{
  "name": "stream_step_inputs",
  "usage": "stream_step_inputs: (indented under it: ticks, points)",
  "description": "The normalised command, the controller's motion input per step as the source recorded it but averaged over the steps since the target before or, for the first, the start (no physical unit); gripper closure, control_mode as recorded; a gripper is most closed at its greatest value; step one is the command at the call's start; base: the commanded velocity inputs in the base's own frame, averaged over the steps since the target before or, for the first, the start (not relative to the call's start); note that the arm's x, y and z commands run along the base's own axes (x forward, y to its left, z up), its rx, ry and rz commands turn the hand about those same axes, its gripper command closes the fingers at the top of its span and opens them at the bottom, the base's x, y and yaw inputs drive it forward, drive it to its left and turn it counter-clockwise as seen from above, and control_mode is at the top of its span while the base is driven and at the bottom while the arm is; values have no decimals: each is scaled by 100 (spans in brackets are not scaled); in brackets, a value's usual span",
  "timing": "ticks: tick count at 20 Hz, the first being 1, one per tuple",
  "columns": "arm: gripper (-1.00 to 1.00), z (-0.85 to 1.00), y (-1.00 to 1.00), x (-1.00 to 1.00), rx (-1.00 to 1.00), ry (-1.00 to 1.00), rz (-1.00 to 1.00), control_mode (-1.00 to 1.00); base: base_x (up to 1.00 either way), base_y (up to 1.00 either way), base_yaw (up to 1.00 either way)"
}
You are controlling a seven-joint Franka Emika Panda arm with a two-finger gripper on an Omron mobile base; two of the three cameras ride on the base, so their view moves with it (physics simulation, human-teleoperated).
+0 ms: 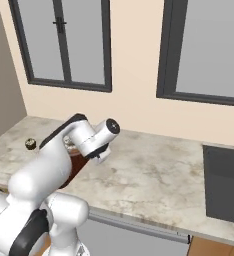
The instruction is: Place the bowl with donut and the cupcake onto the tray.
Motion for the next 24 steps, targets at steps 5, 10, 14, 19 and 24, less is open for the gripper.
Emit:
stream_step_inputs:
  ticks: [5, 10, 14, 19, 24]
  points:
    - [100, 0, 52, 40, -4, 3, -13, -100, 0, 0, 0]
    - [100, -8, 26, 28, -1, 4, -11, -100, 0, 0, 0]
    - [100, -25, 12, -3, 0, 14, -1, -100, 0, 0, 0]
    - [100, -14, 16, 5, 0, 5, 0, -100, 0, 0, 0]
    - [100, -21, 18, 25, 0, 0, -2, -100, 0, 0, 0]
